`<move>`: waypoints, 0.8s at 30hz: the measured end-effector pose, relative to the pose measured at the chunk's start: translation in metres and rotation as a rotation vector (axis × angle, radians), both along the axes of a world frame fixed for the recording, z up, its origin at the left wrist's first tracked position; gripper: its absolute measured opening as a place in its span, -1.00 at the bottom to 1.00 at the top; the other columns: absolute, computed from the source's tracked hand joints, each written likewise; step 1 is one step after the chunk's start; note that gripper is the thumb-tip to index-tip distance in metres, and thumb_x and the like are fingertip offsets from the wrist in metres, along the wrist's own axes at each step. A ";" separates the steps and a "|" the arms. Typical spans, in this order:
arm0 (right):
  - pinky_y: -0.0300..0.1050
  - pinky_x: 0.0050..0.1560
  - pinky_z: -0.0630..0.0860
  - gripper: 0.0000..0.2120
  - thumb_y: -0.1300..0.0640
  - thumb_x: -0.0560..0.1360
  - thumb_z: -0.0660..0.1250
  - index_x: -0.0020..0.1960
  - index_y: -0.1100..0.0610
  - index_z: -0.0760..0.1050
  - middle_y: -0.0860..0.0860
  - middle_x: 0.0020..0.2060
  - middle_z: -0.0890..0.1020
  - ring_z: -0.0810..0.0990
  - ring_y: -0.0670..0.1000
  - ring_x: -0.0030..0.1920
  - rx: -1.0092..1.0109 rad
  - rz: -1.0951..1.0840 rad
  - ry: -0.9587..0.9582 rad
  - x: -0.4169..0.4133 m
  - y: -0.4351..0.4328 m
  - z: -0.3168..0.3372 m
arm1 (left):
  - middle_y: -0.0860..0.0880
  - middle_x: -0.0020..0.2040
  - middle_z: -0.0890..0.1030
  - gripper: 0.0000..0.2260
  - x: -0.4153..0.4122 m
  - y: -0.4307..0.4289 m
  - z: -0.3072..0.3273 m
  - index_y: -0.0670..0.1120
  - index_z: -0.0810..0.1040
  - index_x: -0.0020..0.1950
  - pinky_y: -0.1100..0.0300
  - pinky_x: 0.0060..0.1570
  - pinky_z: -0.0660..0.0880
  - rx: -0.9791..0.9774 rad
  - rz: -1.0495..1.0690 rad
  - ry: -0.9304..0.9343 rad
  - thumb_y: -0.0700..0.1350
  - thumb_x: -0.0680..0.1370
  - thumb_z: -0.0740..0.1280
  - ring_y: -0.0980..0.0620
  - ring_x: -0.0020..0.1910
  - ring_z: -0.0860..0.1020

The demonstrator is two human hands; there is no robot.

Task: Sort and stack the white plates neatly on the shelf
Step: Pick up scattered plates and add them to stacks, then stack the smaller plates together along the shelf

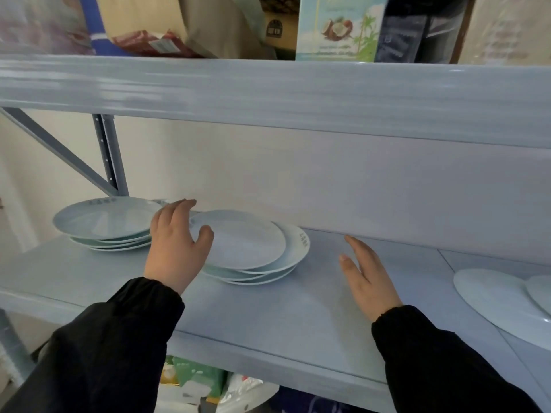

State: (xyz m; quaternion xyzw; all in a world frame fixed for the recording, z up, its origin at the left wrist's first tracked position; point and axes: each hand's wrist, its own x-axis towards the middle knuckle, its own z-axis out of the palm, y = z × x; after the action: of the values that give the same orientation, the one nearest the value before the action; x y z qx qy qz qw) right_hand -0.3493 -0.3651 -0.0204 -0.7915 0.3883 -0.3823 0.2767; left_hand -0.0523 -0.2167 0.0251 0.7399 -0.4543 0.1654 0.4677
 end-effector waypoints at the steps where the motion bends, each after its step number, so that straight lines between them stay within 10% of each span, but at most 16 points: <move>1: -0.24 0.40 0.09 -0.51 -0.07 0.63 0.12 0.53 -0.04 0.18 -0.08 0.50 0.23 0.17 -0.15 0.47 -0.008 -0.002 0.011 -0.002 0.001 0.000 | -0.12 0.34 0.44 -0.57 -0.008 -0.003 0.001 -0.14 0.41 0.39 -0.01 0.39 0.23 -0.009 -0.023 -0.068 -0.15 0.52 0.30 -0.14 0.38 0.28; 6: -0.25 0.44 0.01 -0.47 -0.11 0.61 0.14 0.54 -0.09 0.13 -0.04 0.55 0.14 0.08 -0.11 0.52 -0.054 0.004 0.085 -0.022 0.003 -0.002 | -0.09 0.29 0.48 -0.56 -0.059 -0.022 -0.003 -0.14 0.45 0.36 0.22 0.37 0.15 0.016 -0.185 -0.230 -0.11 0.48 0.25 -0.14 0.31 0.36; 14: -0.28 0.41 -0.02 -0.39 -0.14 0.56 0.22 0.54 -0.16 0.07 -0.09 0.56 0.05 0.01 -0.17 0.52 -0.114 -0.079 0.194 -0.095 -0.001 -0.005 | -0.13 0.47 0.35 -0.42 -0.140 -0.065 -0.042 -0.10 0.30 0.51 -0.11 0.42 0.25 0.254 -0.445 -0.346 0.05 0.50 0.17 -0.20 0.48 0.22; 24: 0.05 0.53 0.00 -0.26 -0.33 0.41 0.09 0.55 -0.17 0.05 -0.07 0.57 0.00 -0.12 -0.09 0.55 -0.218 -0.306 0.370 -0.232 0.008 -0.005 | -0.04 0.60 0.07 -0.27 -0.273 -0.120 -0.057 0.09 0.00 0.59 -0.03 0.51 -0.05 0.421 -0.629 -0.351 0.25 0.43 -0.05 -0.10 0.57 -0.09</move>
State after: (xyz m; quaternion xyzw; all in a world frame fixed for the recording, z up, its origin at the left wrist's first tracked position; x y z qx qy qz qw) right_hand -0.5813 -0.3575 -0.0249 -0.8052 0.5040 -0.3079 0.0533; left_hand -0.3254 -0.3363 -0.0315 0.6051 -0.7550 0.0413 0.2493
